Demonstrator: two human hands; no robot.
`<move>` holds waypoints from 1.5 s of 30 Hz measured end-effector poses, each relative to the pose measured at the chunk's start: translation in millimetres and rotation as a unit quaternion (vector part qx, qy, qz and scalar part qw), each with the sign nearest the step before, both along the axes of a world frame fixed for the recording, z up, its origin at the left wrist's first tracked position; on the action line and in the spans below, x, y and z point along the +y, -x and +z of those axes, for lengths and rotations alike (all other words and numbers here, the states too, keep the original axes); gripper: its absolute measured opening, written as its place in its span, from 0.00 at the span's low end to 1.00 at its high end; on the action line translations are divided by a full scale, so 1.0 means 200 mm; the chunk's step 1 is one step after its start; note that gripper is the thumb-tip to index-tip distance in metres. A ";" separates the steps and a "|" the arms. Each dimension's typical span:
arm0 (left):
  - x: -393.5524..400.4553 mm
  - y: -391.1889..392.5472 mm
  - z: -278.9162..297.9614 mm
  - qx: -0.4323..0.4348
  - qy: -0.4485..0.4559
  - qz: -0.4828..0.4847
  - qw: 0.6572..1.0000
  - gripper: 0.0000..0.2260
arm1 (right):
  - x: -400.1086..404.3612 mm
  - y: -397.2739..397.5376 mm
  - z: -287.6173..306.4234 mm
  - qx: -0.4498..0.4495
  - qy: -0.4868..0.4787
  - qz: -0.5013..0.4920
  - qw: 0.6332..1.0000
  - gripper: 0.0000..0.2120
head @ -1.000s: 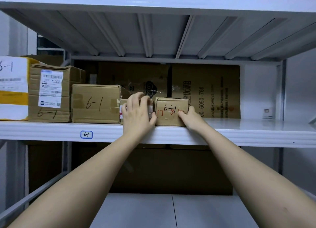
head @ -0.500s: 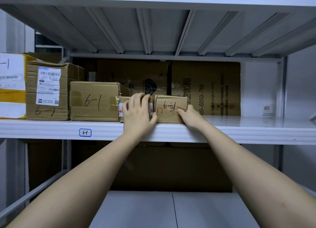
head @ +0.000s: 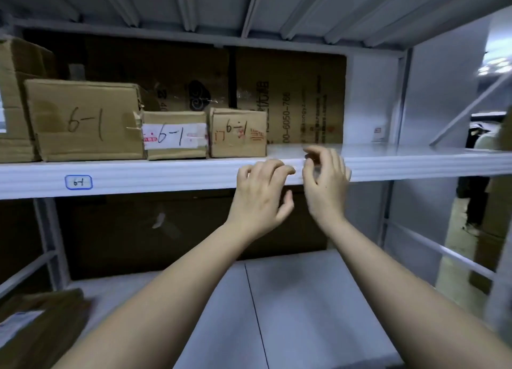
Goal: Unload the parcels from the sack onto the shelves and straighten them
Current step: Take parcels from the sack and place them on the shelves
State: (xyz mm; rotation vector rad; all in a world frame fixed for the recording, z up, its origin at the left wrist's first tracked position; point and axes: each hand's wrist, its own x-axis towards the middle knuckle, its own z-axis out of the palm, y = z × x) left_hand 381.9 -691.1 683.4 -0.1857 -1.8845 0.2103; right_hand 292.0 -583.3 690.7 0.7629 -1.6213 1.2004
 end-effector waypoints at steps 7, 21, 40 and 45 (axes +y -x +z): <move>0.36 0.14 -0.48 -0.155 -0.049 -0.024 0.986 0.20 | 0.41 0.04 -0.52 -0.036 -0.099 -0.082 0.991 0.10; 1.65 0.43 -1.53 -0.580 -0.258 0.021 0.772 0.22 | 1.98 0.25 -1.66 -0.471 -0.341 -0.076 0.810 0.06; 2.78 1.17 -2.28 -0.824 -0.315 -0.048 0.468 0.28 | 3.16 0.75 -2.38 -0.766 -0.453 -0.036 0.455 0.21; 2.97 1.51 -2.43 -0.830 -0.352 -0.015 0.433 0.30 | 3.36 1.06 -2.51 -0.762 -0.497 -0.031 0.413 0.25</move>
